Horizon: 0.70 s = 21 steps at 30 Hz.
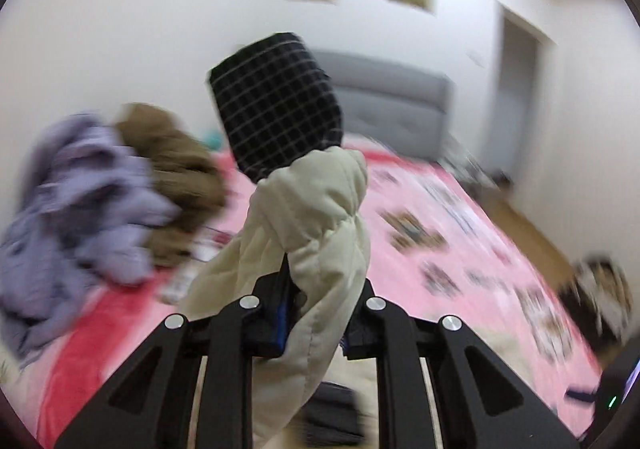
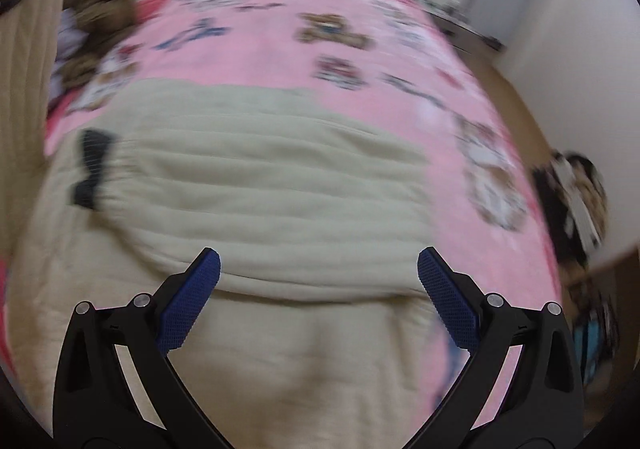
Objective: Fold large clothes
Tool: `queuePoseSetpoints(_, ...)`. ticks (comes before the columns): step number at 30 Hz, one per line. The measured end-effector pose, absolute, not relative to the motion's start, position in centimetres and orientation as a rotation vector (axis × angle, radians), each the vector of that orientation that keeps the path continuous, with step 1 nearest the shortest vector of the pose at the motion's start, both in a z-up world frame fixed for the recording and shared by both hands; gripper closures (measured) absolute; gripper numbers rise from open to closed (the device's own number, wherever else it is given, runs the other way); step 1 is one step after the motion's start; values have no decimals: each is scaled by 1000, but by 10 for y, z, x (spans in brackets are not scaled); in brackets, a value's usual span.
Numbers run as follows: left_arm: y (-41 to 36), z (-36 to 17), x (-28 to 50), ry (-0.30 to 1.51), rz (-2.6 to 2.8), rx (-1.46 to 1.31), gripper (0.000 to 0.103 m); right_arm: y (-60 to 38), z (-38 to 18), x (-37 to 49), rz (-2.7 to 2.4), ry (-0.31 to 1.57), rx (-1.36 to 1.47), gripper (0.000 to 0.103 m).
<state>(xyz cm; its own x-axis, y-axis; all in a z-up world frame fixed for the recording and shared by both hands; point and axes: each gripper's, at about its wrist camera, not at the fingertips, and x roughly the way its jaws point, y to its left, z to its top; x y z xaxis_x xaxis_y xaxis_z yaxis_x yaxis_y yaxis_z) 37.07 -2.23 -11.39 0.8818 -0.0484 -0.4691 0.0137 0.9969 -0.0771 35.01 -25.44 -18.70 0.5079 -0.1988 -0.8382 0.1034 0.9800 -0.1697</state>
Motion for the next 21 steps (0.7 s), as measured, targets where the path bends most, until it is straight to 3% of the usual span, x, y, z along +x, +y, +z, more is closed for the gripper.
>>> queuePoseSetpoints(9,-203,-231,355,608,-285,493,87,-374,-201,311,-415,1028,127,8)
queuePoseSetpoints(15,-211,-286,321,654,-385,661,87,-393,-198,326,-99,980,305,8)
queuePoseSetpoints(21,-196,-286,299,592,-387,735,87,-363,-215,415,289,1065,464,8)
